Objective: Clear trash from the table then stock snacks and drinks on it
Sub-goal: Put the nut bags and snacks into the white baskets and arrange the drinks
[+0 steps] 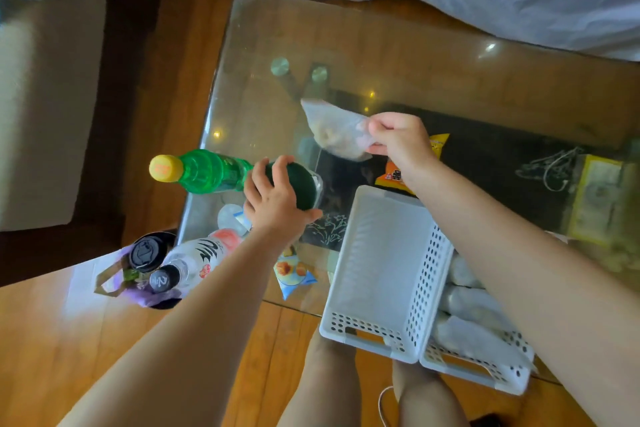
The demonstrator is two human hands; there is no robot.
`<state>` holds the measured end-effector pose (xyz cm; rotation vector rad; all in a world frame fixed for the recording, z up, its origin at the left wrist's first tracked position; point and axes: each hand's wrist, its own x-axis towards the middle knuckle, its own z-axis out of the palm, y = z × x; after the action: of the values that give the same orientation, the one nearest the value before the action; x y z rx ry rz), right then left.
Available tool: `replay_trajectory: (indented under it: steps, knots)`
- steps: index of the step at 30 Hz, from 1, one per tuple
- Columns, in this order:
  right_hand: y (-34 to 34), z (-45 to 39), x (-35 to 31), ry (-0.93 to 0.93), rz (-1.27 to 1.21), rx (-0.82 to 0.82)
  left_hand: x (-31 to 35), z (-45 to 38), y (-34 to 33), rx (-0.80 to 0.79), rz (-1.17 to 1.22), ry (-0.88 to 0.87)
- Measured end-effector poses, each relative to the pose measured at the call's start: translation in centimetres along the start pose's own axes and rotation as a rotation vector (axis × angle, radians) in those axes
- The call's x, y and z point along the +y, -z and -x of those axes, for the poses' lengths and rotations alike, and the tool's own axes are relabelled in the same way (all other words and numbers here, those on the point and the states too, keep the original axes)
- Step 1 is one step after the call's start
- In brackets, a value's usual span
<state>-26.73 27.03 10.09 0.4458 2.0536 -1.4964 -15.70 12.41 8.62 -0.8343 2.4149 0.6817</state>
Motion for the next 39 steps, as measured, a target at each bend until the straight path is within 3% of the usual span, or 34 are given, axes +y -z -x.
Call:
replay_trajectory:
  steps: [3, 6, 12, 18, 24, 29, 33, 39]
  knots:
    - [4.2, 3.2, -0.6, 0.102, -0.121, 0.056, 1.5, 1.1, -0.1, 0.081, -0.122, 0.045]
    - [9.8, 6.3, -0.1, 0.213, -0.140, 0.173, 3.5, 3.0, -0.9, 0.093, -0.182, -0.021]
    - [19.0, 13.3, 4.7, 0.338, -0.160, 0.473, 9.8, 10.0, -4.8, -0.049, -0.229, -0.306]
    - [25.4, 17.9, 14.2, 0.182, -0.164, 0.696, 14.3, 17.5, -10.8, -0.110, -0.334, -0.715]
    - [26.9, 20.1, 23.8, -0.030, 0.018, 0.706, 15.0, 20.1, -16.4, -0.237, -0.645, -0.895]
    - [26.9, 21.4, 30.1, -0.269, -0.012, 0.692, 15.0, 19.9, -18.1, -0.260, -0.702, -0.812]
    - [27.6, 21.2, 30.9, -0.226, 0.005, 0.734, 15.2, 20.3, -18.8, -0.229, -0.768, -0.841]
    - [29.4, 18.9, 29.0, -0.177, 0.147, 0.749, 15.4, 20.2, -19.7, -0.227, -0.918, -1.020]
